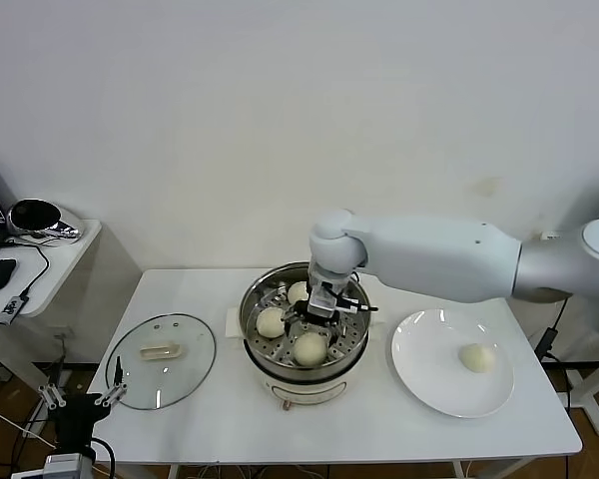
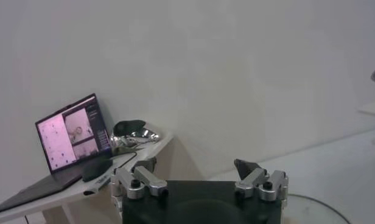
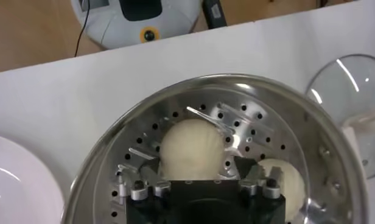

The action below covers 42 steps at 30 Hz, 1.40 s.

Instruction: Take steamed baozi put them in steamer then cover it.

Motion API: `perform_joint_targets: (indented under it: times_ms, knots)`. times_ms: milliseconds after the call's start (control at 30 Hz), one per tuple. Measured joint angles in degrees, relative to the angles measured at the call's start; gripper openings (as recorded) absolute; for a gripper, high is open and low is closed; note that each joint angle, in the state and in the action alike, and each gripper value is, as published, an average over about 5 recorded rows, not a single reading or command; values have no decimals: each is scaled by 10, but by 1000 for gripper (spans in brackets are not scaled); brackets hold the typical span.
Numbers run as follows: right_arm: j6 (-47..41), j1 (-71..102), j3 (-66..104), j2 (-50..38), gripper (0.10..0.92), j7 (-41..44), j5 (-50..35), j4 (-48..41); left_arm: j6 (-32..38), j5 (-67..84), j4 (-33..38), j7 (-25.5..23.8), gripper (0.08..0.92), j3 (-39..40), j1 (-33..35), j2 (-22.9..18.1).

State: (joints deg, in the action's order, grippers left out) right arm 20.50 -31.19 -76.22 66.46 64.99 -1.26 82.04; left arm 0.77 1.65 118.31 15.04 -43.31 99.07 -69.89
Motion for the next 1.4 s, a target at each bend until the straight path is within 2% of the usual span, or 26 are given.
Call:
perform_joint_targets:
  times_ms: [267, 700, 1033, 1400]
  knots:
    - [-38, -29, 13, -45, 823, 8, -28, 16, 0, 2, 1, 0, 823, -3, 0, 8]
    - [-254, -43, 36, -240, 823, -10, -84, 72, -2, -2, -15, -2, 823, 17, -17, 20]
    - [-322, 59, 121, -380, 823, -11, -36, 78, -1, -4, -21, -3, 823, 26, -21, 24]
    - [-308, 270, 289, -420, 823, -10, 55, 15, -2, -7, -21, -4, 823, 24, -15, 24]
